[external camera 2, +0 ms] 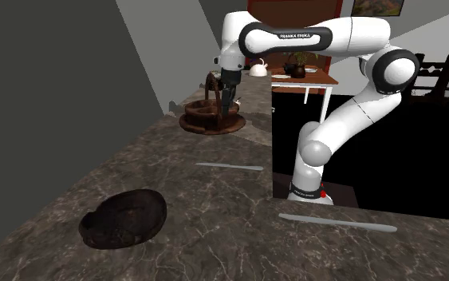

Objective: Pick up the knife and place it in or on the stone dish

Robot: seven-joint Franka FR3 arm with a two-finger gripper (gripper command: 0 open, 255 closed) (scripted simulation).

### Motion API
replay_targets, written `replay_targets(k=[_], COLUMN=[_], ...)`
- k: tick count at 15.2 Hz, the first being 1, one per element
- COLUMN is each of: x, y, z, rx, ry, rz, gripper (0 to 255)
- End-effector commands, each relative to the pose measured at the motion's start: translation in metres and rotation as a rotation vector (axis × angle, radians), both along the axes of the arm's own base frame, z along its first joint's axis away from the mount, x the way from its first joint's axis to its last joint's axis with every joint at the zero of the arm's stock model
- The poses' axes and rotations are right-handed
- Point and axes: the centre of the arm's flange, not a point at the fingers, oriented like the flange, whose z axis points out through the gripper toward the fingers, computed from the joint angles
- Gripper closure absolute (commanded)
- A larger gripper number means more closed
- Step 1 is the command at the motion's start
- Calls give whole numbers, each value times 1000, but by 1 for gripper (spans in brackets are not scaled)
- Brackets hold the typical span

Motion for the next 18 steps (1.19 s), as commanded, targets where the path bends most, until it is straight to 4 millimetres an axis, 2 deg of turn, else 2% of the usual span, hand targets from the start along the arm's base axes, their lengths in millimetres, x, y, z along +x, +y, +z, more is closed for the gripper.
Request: replay_targets(k=[1,15,18], x=[0,-33,-35], y=[0,139,147], z=[0,-88,-102], rx=[0,94,98], ry=[0,104,109], rz=[0,83,87], gripper=[0,0,0])
